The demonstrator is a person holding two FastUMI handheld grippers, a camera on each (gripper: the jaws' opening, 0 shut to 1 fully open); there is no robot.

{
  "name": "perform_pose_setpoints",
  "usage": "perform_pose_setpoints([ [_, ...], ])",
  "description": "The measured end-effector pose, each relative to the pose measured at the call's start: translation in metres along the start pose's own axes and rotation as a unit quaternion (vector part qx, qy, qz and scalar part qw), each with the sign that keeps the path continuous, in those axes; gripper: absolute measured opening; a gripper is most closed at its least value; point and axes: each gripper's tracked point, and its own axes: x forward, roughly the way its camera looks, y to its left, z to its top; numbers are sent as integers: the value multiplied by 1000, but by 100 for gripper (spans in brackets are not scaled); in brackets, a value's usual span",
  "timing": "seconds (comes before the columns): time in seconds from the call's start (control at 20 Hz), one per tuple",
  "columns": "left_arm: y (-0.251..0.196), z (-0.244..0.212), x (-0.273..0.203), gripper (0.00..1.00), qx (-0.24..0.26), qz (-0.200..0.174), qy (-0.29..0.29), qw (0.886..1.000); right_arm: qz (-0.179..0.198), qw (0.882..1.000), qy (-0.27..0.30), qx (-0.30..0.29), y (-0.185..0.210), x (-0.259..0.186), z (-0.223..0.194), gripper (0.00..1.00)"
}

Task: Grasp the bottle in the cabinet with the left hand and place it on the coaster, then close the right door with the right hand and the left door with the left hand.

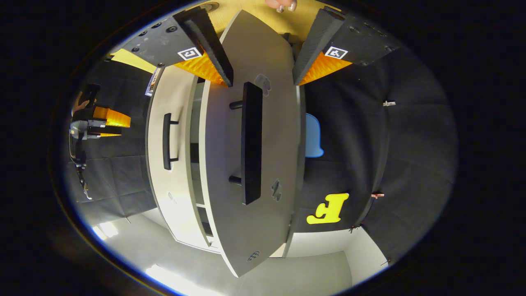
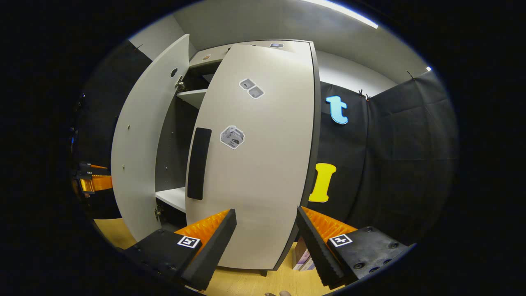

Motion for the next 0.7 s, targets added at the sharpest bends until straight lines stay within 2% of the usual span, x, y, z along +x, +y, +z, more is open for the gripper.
perform_pose_setpoints([
  [0.15,-25,-3,21,92,-2,-15,-6,1000,-2,1000,1,8,-4,0,-2,98],
  [0.3,-37,0,29,93,22,-15,-6,1000,0,1000,1,15,-5,-5,1,98],
  [0.45,-36,1,17,93,52,-5,0,999,1,1000,-10,27,-4,-12,9,98],
  [0.7,-34,15,-9,93,31,-5,-4,1000,9,999,-6,30,3,-13,8,98],
])
